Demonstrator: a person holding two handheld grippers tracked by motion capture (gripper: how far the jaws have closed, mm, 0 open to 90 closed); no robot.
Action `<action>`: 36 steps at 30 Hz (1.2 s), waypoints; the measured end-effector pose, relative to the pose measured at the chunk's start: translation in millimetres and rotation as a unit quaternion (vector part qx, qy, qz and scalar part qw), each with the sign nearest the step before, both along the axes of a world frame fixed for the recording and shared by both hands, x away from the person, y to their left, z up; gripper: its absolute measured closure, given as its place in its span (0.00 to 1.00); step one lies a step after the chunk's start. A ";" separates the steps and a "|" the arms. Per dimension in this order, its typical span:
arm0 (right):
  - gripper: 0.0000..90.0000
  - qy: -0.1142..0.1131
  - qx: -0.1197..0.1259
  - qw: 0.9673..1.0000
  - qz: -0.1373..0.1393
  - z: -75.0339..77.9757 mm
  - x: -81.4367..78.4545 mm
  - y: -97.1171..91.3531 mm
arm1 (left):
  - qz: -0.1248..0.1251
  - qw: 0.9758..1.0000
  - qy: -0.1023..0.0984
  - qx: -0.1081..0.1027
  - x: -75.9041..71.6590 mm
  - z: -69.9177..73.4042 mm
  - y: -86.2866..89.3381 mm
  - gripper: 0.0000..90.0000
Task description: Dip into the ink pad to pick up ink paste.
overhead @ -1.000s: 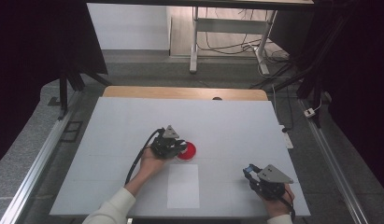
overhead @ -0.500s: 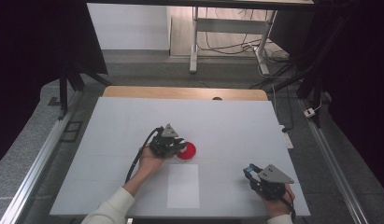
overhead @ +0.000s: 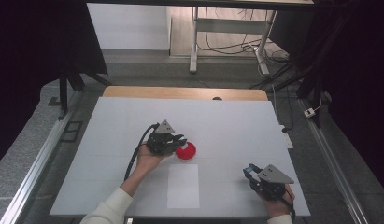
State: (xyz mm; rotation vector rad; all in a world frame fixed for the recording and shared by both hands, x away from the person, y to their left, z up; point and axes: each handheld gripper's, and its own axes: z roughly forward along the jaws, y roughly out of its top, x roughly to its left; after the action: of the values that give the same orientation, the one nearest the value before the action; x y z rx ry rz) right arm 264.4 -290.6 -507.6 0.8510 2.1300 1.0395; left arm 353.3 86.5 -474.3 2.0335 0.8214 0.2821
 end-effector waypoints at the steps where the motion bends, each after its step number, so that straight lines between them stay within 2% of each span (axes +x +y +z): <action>1: 0.72 0.000 0.001 1.000 0.000 -0.2 0.1 0.2 | 0.000 1.000 -0.001 0.000 -0.2 0.4 -0.1 0.84; 17: 0.72 -0.001 0.000 1.000 0.000 0.2 -0.1 -0.1 | 0.002 1.000 -0.004 -0.002 1.2 -4.1 -5.2 0.84; 26: 0.72 -0.002 -0.002 1.000 -0.003 0.6 -0.6 -1.1 | -0.008 1.000 0.009 0.019 8.6 -16.3 -15.3 0.84; 36: 0.72 -0.001 -0.001 1.000 -0.003 0.2 -0.9 -2.2 | -0.007 0.999 0.009 0.040 10.2 -20.7 -19.2 0.84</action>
State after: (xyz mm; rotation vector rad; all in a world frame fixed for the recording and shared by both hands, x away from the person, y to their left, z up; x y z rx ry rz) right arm 263.5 -292.8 -507.4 0.8539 2.1262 1.0345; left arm 363.5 67.4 -495.0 2.1188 0.8190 0.2936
